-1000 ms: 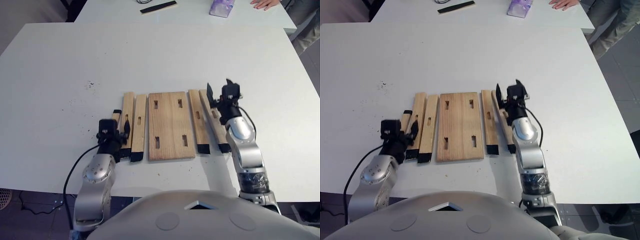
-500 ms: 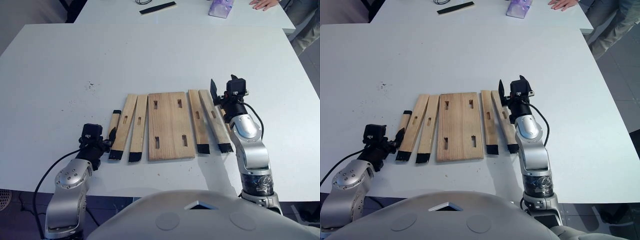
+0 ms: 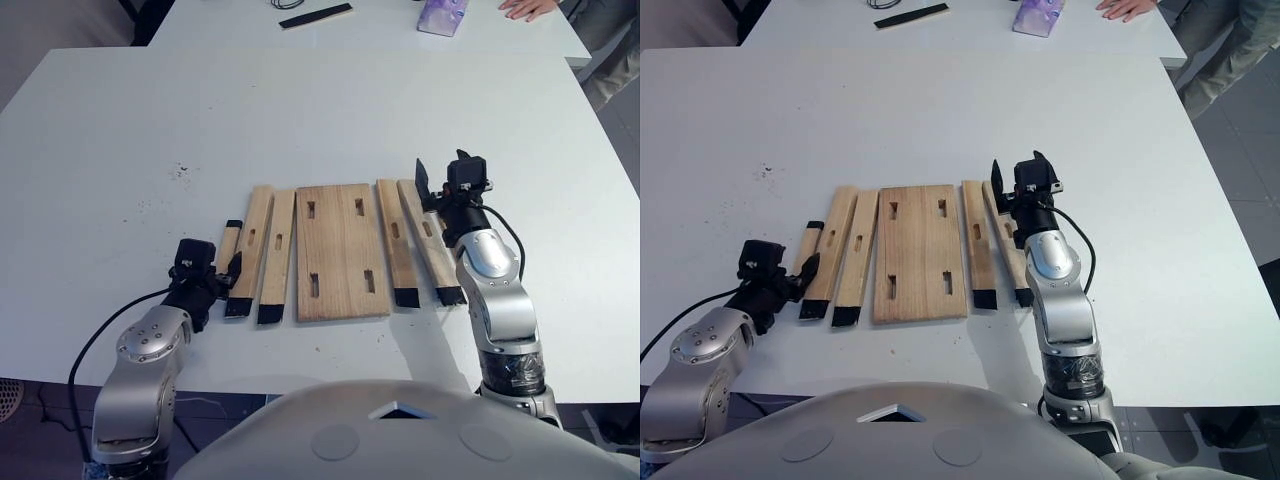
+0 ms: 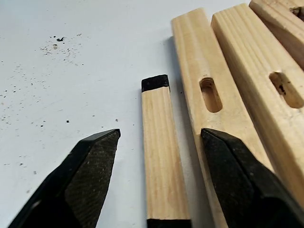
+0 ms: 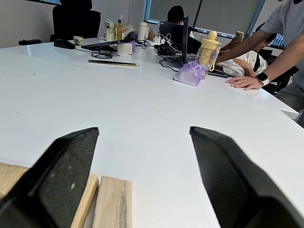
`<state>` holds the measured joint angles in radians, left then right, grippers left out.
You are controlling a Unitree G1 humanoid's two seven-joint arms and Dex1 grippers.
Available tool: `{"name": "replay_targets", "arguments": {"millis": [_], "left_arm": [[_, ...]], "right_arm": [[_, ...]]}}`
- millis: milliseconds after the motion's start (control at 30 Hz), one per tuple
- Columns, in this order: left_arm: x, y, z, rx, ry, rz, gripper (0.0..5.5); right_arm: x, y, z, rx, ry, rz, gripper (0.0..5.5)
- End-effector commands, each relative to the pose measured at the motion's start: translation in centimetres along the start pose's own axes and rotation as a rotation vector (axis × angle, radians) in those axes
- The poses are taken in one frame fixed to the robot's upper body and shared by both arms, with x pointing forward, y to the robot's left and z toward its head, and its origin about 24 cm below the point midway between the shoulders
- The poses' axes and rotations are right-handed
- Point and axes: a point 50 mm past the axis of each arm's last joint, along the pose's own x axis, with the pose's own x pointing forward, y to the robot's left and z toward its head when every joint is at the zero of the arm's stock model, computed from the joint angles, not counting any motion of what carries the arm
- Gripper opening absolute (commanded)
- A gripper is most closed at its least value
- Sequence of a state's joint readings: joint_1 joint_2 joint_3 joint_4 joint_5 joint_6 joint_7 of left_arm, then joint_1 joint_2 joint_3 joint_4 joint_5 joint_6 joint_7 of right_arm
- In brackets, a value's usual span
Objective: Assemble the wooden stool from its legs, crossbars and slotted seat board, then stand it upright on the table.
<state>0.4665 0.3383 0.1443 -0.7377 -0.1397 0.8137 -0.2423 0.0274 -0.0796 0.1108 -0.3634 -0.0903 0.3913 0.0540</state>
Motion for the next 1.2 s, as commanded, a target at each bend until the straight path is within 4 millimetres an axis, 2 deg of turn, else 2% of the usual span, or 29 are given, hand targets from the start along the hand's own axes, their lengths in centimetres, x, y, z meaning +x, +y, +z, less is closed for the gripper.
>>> {"name": "replay_targets", "arguments": {"millis": [33,267,367,467,733,967,1067,1200], "left_arm": [[0.0,-0.9,1.5,-0.067,-0.078,-0.069,3.17],[0.0,1.5,2.0,-0.015,-0.094,0.035,3.17],[-0.3,1.8,2.1,0.025,-0.083,0.043,3.17],[-0.5,2.0,0.7,0.021,-0.009,0.043,3.17],[-0.7,1.3,-1.3,0.017,0.081,-0.057,3.17],[-0.5,2.2,-4.0,-0.018,0.202,-0.013,3.17],[-0.7,1.7,-4.2,-0.003,0.201,-0.067,2.76],[-0.9,1.5,-4.5,-0.012,0.205,-0.103,1.93]], "right_arm": [[-0.1,-0.3,-0.2,-0.001,0.014,-0.021,3.54],[-0.2,-0.2,-0.4,0.003,0.015,-0.028,3.54],[-0.3,-0.2,-0.6,0.007,0.018,-0.034,3.54],[-0.4,-0.2,-0.7,0.011,0.023,-0.031,3.54],[-0.4,-0.2,-1.0,0.009,0.031,-0.016,3.54],[-0.4,-0.2,-1.1,0.006,0.031,-0.008,3.54],[-0.4,-0.1,-1.1,0.007,0.03,-0.011,3.52],[-0.5,-0.1,-1.1,0.009,0.03,-0.016,3.52]]}}
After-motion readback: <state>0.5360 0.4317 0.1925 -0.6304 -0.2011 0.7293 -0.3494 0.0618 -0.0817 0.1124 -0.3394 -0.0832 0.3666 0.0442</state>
